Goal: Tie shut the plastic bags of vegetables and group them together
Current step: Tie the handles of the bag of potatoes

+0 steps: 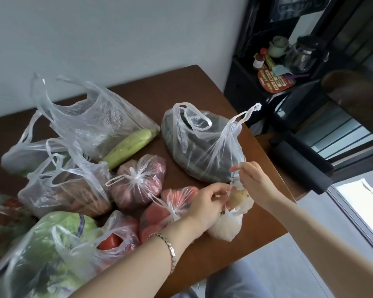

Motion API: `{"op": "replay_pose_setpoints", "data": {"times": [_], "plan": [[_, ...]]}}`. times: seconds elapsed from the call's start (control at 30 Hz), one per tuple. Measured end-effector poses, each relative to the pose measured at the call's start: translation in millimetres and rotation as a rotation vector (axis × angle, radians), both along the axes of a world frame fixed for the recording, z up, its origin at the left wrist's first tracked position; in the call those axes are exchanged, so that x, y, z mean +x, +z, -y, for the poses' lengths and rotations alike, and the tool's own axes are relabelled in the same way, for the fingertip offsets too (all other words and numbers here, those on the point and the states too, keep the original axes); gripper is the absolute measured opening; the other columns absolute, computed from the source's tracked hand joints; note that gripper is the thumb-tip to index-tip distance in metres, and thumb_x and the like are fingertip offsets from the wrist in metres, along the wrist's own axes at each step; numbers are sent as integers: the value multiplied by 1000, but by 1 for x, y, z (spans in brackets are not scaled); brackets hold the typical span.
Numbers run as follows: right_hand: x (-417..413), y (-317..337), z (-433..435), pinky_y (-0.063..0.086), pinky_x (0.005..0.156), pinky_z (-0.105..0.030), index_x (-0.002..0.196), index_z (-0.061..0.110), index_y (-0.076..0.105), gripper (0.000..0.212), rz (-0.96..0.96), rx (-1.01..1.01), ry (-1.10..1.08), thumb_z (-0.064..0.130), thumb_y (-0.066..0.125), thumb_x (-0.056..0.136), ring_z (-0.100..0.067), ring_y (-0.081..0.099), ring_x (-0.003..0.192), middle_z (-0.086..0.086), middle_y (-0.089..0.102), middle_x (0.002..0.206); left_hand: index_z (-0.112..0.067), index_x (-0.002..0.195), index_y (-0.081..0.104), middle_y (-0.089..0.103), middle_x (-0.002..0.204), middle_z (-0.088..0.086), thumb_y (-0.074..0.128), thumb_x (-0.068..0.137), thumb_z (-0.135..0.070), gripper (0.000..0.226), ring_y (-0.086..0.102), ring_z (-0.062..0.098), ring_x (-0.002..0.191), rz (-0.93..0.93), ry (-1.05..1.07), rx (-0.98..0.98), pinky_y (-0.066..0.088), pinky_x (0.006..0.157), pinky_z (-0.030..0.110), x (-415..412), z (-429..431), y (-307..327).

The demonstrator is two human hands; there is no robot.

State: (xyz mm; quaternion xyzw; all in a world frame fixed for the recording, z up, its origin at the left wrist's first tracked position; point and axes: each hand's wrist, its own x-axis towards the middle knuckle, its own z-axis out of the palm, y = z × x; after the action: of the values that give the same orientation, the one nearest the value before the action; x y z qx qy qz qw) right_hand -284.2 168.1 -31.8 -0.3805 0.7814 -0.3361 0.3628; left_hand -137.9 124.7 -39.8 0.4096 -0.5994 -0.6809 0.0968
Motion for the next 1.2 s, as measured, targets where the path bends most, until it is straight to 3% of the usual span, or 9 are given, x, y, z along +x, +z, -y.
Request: {"op": "replay_pose_setpoints", "data": {"times": [0.17, 0.37, 0.47, 0.57, 0.63, 0.77, 0.97, 1.1, 1.2], "plan": [[-10, 2, 16, 45, 56, -14, 99, 10, 70, 30, 190, 175, 157, -1, 44, 92, -7, 52, 65, 10, 60, 83, -16, 86, 71, 66, 59, -4, 61, 84, 4, 22, 58, 17, 58, -38, 211, 232, 50, 72, 34, -6, 7, 2], [-22, -7, 16, 45, 53, -11, 71, 15, 72, 22, 327, 256, 225, 3, 60, 84, -5, 57, 55, 6, 65, 66, -9, 102, 60, 71, 84, 11, 71, 76, 2, 30, 70, 23, 70, 47, 407, 344, 58, 80, 39, -21, 11, 0], [-21, -16, 15, 40, 61, -21, 70, 22, 73, 24, 339, 342, 381, 13, 57, 86, -12, 48, 63, -3, 60, 67, -8, 107, 57, 68, 84, 14, 68, 77, 6, 35, 69, 18, 61, 21, 521, 421, 60, 68, 30, -27, 9, -2], [-22, -22, 12, 39, 67, -26, 67, 27, 72, 18, 327, 358, 414, 25, 60, 81, -7, 52, 61, 8, 63, 63, -5, 90, 64, 65, 75, 10, 65, 79, 8, 16, 65, 15, 52, 71, 545, 362, 58, 56, 22, -32, 3, -1], [-23, -24, 10, 41, 63, -20, 60, 30, 67, 28, 303, 306, 424, 31, 60, 87, -3, 57, 60, 13, 64, 58, -8, 83, 66, 66, 72, 12, 67, 79, 5, 14, 67, 20, 55, 126, 552, 289, 60, 63, 31, -36, -2, -4], [-25, -27, 7, 46, 67, -26, 75, 21, 74, 27, 203, 241, 392, 34, 55, 89, -5, 58, 62, -1, 72, 73, -13, 77, 68, 71, 76, 15, 74, 76, -9, 7, 71, 31, 72, 214, 523, 165, 59, 70, 37, -43, -5, -6], [-17, -35, 2, 39, 44, -6, 77, 5, 69, 23, 292, 141, 92, 11, 52, 92, 4, 56, 42, 2, 63, 59, -16, 91, 68, 67, 82, -7, 63, 87, -19, 7, 64, 10, 80, 320, 508, -12, 51, 67, 12, -37, -9, -17], [-12, -40, 2, 40, 42, -10, 83, 6, 69, 21, 217, 132, 17, 16, 53, 92, 4, 56, 39, -1, 62, 62, -21, 84, 59, 62, 81, -11, 62, 87, -28, 8, 60, 7, 84, 376, 258, -2, 44, 68, 16, -30, -18, -24], [-11, -37, 6, 39, 42, -5, 92, 8, 67, 10, 163, 106, 82, 13, 60, 87, 0, 61, 55, 1, 62, 74, -23, 69, 58, 64, 67, -12, 71, 79, -21, 17, 61, -1, 69, 394, 291, -85, 46, 66, 16, -28, -17, -29]]}}
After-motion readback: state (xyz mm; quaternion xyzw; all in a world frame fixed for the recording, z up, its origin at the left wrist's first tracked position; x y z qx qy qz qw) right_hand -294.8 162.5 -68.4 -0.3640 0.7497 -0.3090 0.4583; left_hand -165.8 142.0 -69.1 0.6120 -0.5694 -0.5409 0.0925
